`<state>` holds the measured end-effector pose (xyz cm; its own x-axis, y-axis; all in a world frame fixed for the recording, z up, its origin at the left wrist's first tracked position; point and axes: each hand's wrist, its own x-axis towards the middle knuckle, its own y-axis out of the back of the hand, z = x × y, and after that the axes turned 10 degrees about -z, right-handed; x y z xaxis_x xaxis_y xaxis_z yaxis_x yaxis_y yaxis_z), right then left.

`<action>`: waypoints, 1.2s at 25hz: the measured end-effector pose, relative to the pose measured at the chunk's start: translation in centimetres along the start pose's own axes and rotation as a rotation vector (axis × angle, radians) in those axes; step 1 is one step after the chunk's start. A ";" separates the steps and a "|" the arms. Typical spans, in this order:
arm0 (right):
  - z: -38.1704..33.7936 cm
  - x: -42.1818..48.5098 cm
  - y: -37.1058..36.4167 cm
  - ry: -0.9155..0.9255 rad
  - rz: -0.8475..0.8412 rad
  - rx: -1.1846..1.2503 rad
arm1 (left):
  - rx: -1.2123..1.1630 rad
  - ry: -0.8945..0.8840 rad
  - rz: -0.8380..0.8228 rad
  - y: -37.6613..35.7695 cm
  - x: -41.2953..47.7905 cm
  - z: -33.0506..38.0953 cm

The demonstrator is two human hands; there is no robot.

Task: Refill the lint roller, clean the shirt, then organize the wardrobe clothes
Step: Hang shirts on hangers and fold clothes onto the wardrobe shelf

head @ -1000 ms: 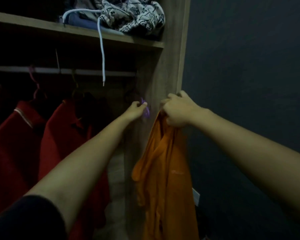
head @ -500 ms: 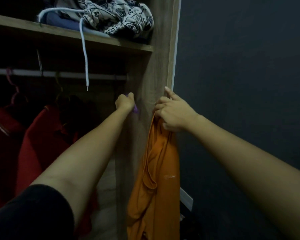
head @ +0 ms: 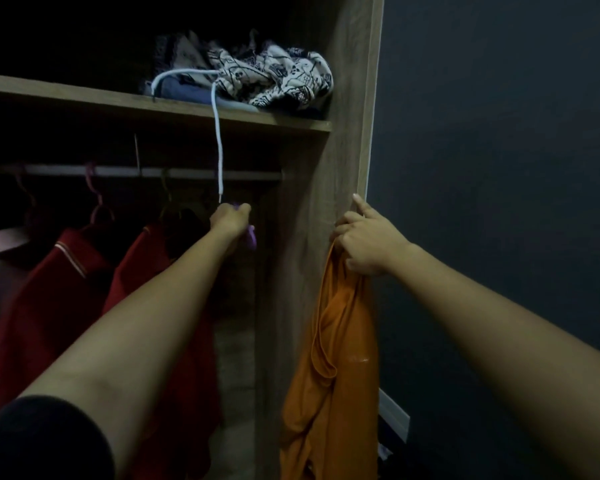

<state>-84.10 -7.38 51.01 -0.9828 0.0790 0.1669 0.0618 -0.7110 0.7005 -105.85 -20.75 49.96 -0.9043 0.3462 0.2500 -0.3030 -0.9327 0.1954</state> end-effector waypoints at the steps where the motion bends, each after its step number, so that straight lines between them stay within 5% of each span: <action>1: -0.2 0.0 -0.1 -0.005 -0.001 0.015 | 0.027 -0.009 -0.041 -0.2 -0.5 -0.3; 9: -3.6 1.2 -0.3 -0.031 -0.047 0.172 | -0.272 0.163 -0.256 1.0 -14.3 -7.0; 15: -5.3 4.7 0.6 -0.095 -0.113 0.827 | 0.199 -0.170 0.078 14.4 -21.6 -12.3; 19: -6.1 6.4 1.4 -0.161 -0.085 0.992 | 0.320 -0.287 0.038 20.4 -24.7 -12.3; 23: -7.0 7.4 3.2 -0.033 -0.100 1.181 | 0.482 -0.313 0.055 22.1 -25.4 -12.7; 28: -12.2 6.6 8.3 0.325 0.000 0.910 | 0.478 -0.432 0.009 19.3 -23.2 -12.5; 30: -13.2 5.8 9.4 0.346 0.249 0.641 | 0.415 -0.476 0.050 18.6 -22.4 -11.9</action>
<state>-91.51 -22.80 49.43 -0.9185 -0.3288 0.2198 0.2736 -0.1269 0.9534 -94.82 -47.07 36.69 -0.6522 0.3993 0.6443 -0.0360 -0.8654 0.4999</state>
